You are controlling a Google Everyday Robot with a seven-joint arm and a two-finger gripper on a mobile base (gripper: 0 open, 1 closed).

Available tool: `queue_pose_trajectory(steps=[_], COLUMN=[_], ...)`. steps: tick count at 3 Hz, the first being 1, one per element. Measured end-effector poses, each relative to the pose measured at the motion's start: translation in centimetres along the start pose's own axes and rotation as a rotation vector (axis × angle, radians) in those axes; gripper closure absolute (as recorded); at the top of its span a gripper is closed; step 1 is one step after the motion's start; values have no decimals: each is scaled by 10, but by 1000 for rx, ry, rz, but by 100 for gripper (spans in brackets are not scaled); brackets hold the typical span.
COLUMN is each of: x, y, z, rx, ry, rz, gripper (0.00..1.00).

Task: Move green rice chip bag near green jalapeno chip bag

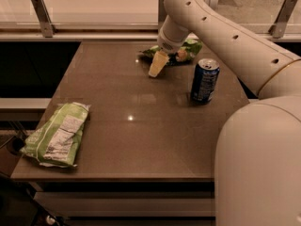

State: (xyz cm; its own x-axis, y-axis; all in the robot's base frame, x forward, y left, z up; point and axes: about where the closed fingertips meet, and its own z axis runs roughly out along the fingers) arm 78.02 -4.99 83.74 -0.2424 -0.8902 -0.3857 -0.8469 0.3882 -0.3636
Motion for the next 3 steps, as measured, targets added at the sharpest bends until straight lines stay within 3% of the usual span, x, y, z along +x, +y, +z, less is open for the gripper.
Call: queue_pose_trajectory(steps=[2,3], x=[-1,-2], y=[0,0], z=[-1,-1], rx=[-4,-4], ry=[2,2], rz=[-1,-1], gripper=[88,100])
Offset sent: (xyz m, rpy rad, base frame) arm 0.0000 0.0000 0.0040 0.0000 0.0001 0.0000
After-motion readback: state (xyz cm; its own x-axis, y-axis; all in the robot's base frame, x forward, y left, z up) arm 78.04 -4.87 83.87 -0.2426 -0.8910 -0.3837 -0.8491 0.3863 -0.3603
